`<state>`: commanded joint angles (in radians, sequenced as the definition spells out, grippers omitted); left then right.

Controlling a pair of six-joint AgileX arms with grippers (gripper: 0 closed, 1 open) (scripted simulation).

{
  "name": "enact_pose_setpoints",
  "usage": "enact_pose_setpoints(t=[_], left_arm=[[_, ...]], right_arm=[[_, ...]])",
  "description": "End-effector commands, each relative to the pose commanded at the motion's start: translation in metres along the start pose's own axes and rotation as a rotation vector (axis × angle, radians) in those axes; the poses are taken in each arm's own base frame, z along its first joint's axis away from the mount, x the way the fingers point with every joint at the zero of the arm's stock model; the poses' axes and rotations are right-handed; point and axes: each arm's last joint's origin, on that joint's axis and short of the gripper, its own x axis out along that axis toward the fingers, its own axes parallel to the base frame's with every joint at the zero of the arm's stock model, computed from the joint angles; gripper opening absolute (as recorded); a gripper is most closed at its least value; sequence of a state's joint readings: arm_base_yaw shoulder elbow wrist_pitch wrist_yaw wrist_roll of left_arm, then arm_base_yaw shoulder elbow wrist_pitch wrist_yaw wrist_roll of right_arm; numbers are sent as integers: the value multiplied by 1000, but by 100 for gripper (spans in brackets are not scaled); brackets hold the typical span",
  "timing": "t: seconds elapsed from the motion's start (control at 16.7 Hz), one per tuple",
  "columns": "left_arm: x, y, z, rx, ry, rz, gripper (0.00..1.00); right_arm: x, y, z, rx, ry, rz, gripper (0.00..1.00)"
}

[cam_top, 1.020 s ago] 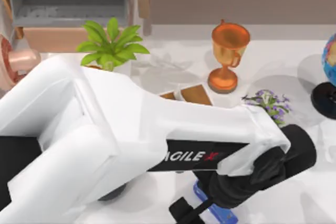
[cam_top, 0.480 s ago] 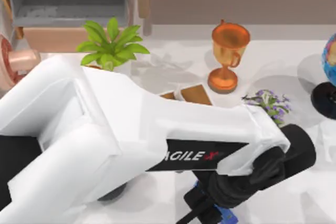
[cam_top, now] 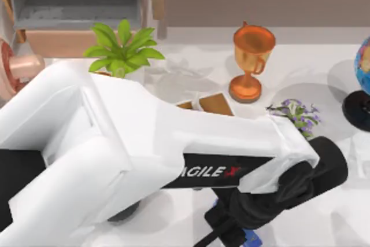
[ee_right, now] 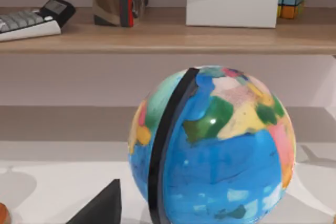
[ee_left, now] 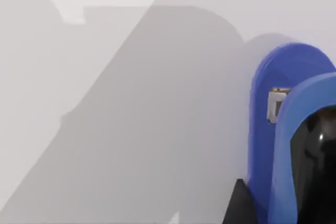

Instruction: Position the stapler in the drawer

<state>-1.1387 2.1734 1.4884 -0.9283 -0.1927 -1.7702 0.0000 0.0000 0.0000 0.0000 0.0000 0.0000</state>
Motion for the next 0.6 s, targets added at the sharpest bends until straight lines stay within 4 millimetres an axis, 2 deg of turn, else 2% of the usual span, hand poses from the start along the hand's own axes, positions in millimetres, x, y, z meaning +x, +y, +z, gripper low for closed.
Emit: enact_pose_setpoints(t=[0.24, 0.6], left_arm=[[-3, 0, -1, 3, 2, -7, 0], [-31, 0, 5, 4, 2, -4, 0]], right_arm=[[0, 0, 0, 0, 0, 0, 100], [0, 0, 0, 0, 0, 0, 100]])
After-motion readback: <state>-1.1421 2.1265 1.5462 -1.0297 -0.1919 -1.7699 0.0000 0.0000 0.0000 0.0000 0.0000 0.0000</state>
